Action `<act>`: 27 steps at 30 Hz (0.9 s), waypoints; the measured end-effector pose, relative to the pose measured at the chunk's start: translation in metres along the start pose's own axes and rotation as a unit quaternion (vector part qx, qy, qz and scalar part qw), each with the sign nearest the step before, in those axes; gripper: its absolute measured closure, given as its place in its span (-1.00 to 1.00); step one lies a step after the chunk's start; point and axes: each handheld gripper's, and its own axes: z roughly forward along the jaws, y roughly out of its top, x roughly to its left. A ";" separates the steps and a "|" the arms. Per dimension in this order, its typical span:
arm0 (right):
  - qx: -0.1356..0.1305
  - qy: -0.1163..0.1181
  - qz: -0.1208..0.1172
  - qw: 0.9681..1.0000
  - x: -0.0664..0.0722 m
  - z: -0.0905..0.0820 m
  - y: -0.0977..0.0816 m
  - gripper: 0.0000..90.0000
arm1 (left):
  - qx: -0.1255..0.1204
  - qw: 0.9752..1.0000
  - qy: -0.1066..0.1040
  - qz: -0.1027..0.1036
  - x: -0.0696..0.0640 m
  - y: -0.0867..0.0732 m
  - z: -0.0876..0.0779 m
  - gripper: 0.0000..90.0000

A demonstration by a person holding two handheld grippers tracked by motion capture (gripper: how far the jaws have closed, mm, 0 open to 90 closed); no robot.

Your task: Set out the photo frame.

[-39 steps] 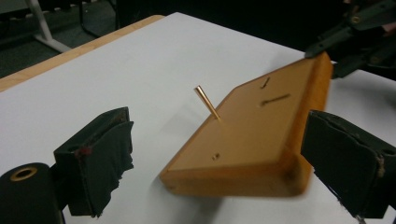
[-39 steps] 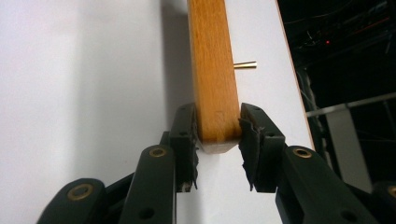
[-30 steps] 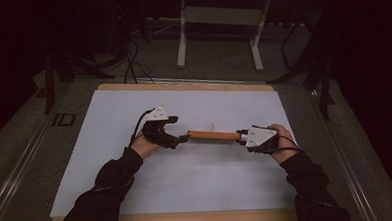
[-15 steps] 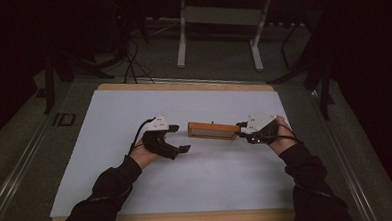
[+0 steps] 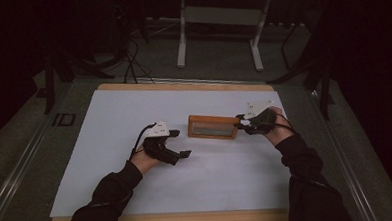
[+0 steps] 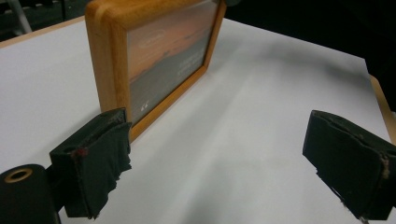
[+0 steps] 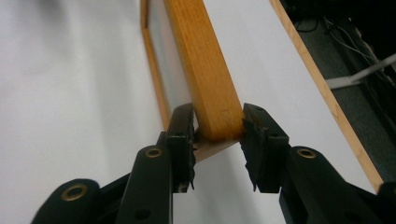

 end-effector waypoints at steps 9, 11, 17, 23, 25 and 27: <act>0.007 0.001 0.022 1.000 -0.014 0.009 0.003 0.41 | -0.003 1.000 0.003 -0.005 -0.001 -0.006 0.001 -0.82; 0.009 -0.002 0.026 1.000 -0.016 0.011 0.004 0.40 | -0.005 1.000 0.003 -0.007 -0.001 -0.008 0.002 -0.82; 0.005 -0.006 0.044 0.999 -0.022 0.016 0.004 0.38 | -0.008 1.000 0.008 -0.007 -0.002 -0.011 0.003 -0.82; -0.003 -0.005 0.066 0.998 -0.028 0.020 0.003 0.37 | -0.014 1.000 0.012 -0.011 0.000 -0.014 0.002 -0.82; -0.005 -0.006 0.069 0.998 -0.030 0.022 0.002 0.36 | -0.015 1.000 0.012 -0.012 0.000 -0.014 0.003 -0.82; -0.008 -0.004 0.074 0.997 -0.032 0.023 0.001 0.36 | -0.015 1.000 0.012 -0.014 0.000 -0.015 0.003 -0.82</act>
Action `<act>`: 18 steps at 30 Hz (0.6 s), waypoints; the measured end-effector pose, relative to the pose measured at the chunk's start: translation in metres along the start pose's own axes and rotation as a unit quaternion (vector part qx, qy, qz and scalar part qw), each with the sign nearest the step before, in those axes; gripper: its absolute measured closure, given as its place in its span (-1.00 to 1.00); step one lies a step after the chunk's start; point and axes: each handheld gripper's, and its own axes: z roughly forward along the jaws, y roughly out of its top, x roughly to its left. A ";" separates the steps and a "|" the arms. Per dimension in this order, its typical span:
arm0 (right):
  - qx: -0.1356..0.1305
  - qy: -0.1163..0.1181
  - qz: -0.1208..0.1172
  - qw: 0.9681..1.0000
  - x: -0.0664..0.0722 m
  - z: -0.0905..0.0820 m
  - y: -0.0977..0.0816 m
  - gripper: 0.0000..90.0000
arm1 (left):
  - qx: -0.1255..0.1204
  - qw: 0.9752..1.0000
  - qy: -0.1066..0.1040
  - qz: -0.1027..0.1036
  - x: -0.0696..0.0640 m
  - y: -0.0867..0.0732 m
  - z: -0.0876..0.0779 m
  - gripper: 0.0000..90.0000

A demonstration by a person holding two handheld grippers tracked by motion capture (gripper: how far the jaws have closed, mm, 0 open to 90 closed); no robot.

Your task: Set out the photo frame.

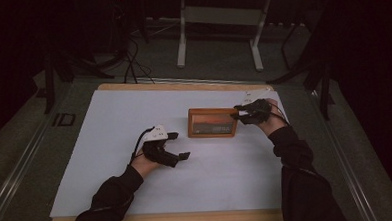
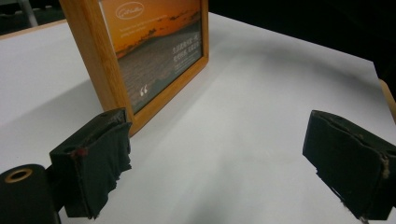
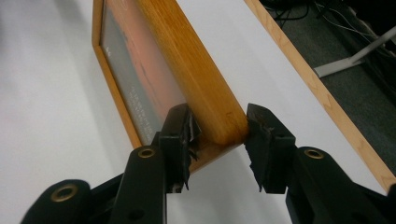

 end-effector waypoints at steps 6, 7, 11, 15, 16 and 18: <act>-0.003 0.000 0.012 1.000 -0.007 0.005 0.000 0.34 | 0.001 1.000 0.000 0.001 0.000 -0.001 0.000 -0.82; -0.003 -0.001 0.013 1.000 -0.008 0.006 0.000 0.34 | 0.002 1.000 0.000 0.001 0.000 -0.001 0.000 -0.82; -0.001 -0.003 0.012 1.000 -0.010 0.008 0.000 0.32 | 0.002 1.000 0.000 0.000 0.000 -0.002 0.001 -0.82; 0.001 -0.005 0.015 1.000 -0.012 0.010 0.001 0.32 | 0.003 1.000 0.000 0.001 0.001 -0.002 0.001 -0.82; 0.001 -0.005 0.013 1.000 -0.013 0.010 0.001 0.31 | 0.003 1.000 0.000 0.001 0.001 -0.002 0.001 -0.82; 0.002 -0.004 0.009 1.000 -0.013 0.010 0.002 0.31 | 0.004 1.000 -0.001 0.000 0.001 -0.002 0.001 -0.82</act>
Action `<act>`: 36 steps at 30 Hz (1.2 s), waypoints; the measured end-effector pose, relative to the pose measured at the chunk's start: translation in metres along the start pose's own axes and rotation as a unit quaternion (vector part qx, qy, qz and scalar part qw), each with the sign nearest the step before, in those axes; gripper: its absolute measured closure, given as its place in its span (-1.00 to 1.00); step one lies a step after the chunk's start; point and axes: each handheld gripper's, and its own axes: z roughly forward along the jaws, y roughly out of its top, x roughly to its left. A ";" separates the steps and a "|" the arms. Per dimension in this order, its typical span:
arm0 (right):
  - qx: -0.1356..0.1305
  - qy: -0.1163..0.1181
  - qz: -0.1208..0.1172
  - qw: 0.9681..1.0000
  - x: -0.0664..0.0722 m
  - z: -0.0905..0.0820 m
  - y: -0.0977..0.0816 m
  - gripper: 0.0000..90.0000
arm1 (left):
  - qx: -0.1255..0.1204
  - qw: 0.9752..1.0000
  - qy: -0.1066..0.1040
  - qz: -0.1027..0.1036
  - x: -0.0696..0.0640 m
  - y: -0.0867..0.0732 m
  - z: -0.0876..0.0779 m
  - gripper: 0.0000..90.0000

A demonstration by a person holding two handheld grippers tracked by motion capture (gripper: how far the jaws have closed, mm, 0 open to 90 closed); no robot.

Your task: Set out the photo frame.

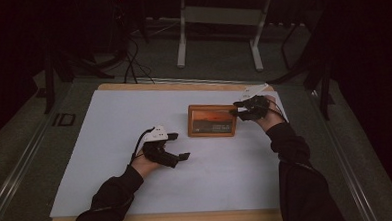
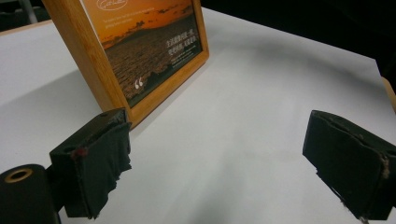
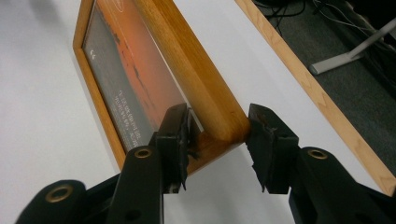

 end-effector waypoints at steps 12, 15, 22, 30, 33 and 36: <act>0.003 -0.008 0.001 1.000 -0.001 0.003 0.003 0.27 | 0.002 1.000 0.000 0.000 0.000 -0.001 0.001 -0.82; 0.002 -0.018 0.011 1.000 0.003 0.003 0.003 0.21 | 0.002 1.000 -0.001 -0.001 0.000 -0.001 0.001 -0.82; -0.016 -0.013 0.047 0.999 0.007 0.000 0.005 -0.04 | 0.000 1.000 0.000 -0.002 0.000 -0.001 0.000 -0.82; -0.039 -0.008 0.096 0.995 0.017 -0.005 0.001 -0.58 | -0.003 1.000 -0.002 -0.001 -0.003 0.000 -0.001 -0.82; -0.049 -0.001 0.112 0.992 0.020 -0.006 -0.005 -0.68 | -0.005 1.000 -0.003 0.000 -0.004 0.001 -0.001 -0.82; -0.053 -0.002 0.118 0.992 0.023 -0.007 -0.013 -0.69 | -0.003 1.000 -0.004 0.003 -0.004 0.001 0.000 -0.82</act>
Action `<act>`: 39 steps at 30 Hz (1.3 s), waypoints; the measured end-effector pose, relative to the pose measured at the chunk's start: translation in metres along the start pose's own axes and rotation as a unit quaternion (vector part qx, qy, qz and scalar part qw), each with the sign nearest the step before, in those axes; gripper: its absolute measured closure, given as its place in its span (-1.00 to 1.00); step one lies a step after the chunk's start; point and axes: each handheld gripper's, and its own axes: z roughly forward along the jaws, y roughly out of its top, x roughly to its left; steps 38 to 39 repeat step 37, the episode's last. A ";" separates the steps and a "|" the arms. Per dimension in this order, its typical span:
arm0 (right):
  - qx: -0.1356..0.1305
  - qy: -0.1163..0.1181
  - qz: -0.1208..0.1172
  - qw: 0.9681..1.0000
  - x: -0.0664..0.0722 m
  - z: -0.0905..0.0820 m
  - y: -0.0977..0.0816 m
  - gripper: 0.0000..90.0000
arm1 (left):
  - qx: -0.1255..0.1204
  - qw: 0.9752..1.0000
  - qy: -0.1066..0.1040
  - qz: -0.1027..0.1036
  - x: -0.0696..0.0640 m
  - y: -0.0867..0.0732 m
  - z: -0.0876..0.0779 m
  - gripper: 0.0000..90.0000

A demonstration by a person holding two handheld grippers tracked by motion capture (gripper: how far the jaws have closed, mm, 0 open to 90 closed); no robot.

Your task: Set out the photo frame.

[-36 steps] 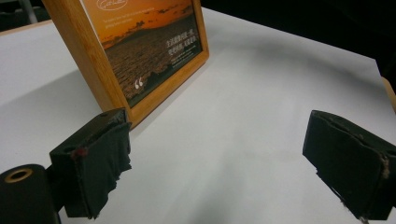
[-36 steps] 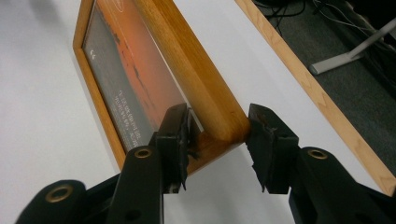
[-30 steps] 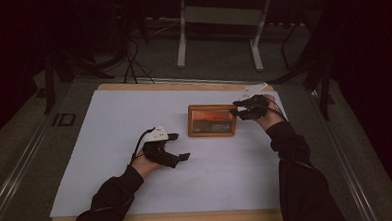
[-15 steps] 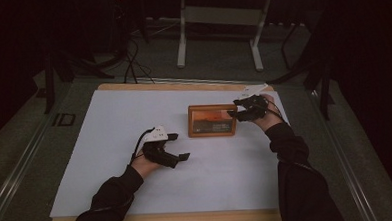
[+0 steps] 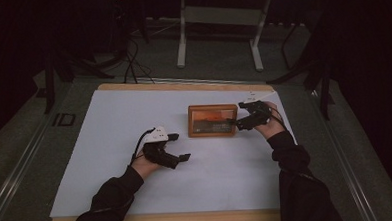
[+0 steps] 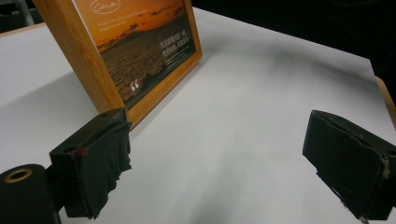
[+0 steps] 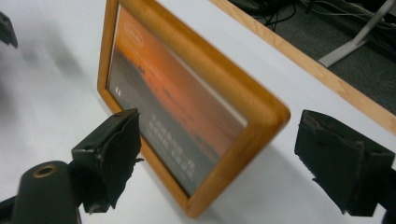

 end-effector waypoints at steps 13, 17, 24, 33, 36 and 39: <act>-0.023 0.002 0.035 0.999 0.026 -0.008 -0.036 -0.69 | 0.003 1.000 -0.003 0.004 -0.003 -0.001 0.001 -0.82; -0.038 0.006 0.049 0.998 0.034 -0.009 -0.049 -0.69 | 0.000 1.000 -0.003 0.004 -0.002 -0.001 0.000 -0.82; -0.048 0.005 0.068 0.997 0.043 -0.007 -0.070 -0.69 | 0.000 1.000 0.000 0.004 -0.002 -0.001 0.000 -0.82; -0.038 -0.001 0.075 0.996 0.048 -0.005 -0.087 -0.68 | 0.002 1.000 0.003 0.004 -0.002 -0.003 -0.002 -0.82; -0.039 -0.001 0.076 0.996 0.048 -0.006 -0.088 -0.68 | 0.003 1.000 0.003 0.003 -0.003 -0.004 -0.001 -0.82; -0.040 -0.001 0.077 0.996 0.048 -0.006 -0.089 -0.68 | 0.003 1.000 0.001 0.002 -0.003 -0.004 -0.001 -0.82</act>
